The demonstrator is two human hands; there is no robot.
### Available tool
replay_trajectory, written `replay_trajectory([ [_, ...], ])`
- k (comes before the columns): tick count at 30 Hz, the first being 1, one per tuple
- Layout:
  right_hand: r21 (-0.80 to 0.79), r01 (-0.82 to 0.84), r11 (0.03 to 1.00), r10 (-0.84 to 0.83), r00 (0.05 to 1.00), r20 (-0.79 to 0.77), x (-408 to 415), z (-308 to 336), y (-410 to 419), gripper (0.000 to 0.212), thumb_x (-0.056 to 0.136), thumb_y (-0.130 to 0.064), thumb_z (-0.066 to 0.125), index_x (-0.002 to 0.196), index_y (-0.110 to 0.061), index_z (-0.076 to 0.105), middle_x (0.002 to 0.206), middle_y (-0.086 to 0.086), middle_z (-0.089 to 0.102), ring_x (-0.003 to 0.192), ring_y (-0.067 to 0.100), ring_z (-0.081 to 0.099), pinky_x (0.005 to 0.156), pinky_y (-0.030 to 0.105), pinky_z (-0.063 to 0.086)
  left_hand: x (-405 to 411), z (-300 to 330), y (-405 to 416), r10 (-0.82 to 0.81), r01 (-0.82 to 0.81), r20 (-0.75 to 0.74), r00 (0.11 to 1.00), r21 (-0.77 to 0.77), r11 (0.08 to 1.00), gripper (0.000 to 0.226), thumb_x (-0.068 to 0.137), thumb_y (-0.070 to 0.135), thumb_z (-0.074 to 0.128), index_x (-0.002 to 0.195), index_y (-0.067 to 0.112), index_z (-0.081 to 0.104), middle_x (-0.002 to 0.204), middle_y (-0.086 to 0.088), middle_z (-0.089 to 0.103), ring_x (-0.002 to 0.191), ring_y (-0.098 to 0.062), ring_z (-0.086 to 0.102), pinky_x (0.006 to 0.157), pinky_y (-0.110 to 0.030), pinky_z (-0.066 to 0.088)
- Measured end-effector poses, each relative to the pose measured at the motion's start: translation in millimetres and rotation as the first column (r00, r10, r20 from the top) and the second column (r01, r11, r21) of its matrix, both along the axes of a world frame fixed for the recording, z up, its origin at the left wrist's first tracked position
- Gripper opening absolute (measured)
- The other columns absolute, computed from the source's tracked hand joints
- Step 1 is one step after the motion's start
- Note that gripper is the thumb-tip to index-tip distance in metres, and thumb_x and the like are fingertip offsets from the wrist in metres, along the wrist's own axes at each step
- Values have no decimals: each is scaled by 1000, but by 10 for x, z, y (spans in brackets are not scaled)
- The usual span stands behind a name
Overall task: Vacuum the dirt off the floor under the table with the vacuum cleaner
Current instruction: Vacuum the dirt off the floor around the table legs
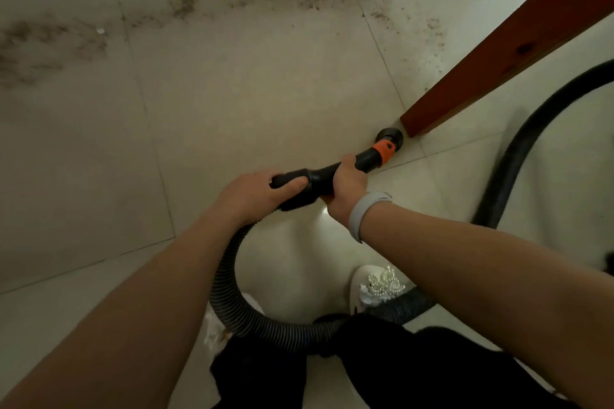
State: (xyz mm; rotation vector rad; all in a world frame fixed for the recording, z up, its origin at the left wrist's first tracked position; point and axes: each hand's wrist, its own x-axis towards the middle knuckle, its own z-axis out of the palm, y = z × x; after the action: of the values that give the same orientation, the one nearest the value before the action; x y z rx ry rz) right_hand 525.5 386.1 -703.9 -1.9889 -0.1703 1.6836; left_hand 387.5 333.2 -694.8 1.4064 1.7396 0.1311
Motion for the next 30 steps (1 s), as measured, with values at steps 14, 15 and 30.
replay_trajectory([
  [14, 22, -239, 971, 240, 967, -85, -219, 336, -233, 41, 99, -32, 43, 130, -6, 41, 113, 14, 54, 111, 34, 56, 87, 44, 52, 76, 240, -654, 249, -246, -79, 965, 39, 968, 47, 89, 65, 35, 84, 21, 50, 74, -1, 58, 63, -14, 52, 54, -29, 34],
  [15, 10, -238, 971, 238, 968, -74, -225, 335, -319, 40, 99, -31, 42, 130, -6, 41, 115, 14, 54, 111, 34, 56, 87, 44, 52, 69, 232, -737, 250, -248, -70, 966, 31, 968, 47, 88, 65, 36, 81, 20, 50, 73, -2, 58, 63, -15, 52, 54, -29, 35],
  [30, -101, -53, 993, 71, 981, 182, 953, 531, -894, 40, 98, -35, 40, 125, -7, 45, 83, 7, 55, 87, 26, 60, 81, 38, 52, 1149, 396, -1057, 22, -9, 104, 994, -130, 992, 50, 86, 70, 37, 98, 23, 50, 85, 0, 61, 77, -19, 59, 65, -30, 44],
])
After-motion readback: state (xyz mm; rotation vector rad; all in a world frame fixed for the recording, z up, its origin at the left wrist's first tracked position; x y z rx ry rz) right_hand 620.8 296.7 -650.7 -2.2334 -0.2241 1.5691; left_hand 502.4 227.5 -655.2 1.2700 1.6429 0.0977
